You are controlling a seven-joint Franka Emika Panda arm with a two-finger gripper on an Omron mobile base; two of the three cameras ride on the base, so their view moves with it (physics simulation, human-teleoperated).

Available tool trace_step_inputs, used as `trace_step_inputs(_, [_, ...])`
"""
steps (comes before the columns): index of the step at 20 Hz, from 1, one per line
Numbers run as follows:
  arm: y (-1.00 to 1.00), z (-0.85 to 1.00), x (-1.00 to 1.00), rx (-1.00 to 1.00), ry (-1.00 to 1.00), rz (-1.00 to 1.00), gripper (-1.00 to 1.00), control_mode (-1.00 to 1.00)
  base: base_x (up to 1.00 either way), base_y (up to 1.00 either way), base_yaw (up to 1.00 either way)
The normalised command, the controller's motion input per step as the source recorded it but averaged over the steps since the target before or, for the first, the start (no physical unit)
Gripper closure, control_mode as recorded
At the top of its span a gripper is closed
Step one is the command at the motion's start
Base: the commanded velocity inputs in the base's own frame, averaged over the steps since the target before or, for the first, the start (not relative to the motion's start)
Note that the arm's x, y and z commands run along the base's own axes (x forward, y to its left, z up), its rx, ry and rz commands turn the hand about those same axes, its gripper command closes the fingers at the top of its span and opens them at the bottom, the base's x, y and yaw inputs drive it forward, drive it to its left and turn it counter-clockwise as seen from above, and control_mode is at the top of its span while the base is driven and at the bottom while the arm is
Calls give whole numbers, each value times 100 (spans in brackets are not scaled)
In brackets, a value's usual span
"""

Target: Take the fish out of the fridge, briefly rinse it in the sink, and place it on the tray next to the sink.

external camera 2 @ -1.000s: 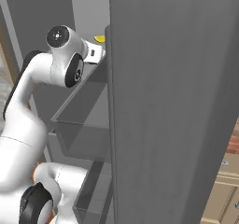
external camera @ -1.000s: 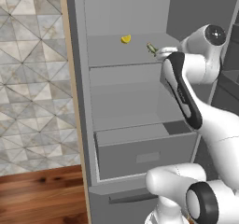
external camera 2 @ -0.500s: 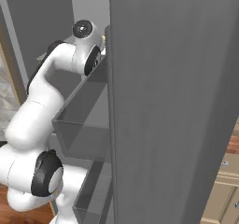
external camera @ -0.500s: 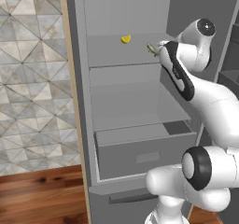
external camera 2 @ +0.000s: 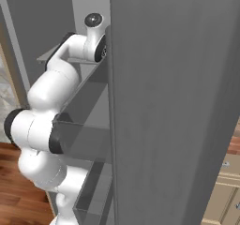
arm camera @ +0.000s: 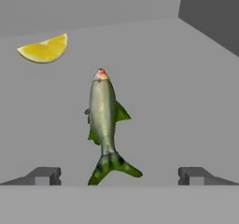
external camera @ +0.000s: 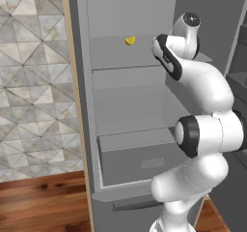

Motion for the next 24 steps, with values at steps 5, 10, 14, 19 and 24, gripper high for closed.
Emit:
trace_step_inputs(5, [0,-20,46,0,12,0,-100,-100,0,0,0])
trace_step_inputs(10, [0,-26,25,0,10,1,-100,-100,0,0,0])
trace_step_inputs(14, [0,-30,17,0,5,3,-100,-100,0,0,0])
trace_step_inputs(19, [0,-17,43,0,0,3,-100,-100,0,0,0])
trace_step_inputs(24, [0,-22,58,0,1,2,-100,-100,0,0,0])
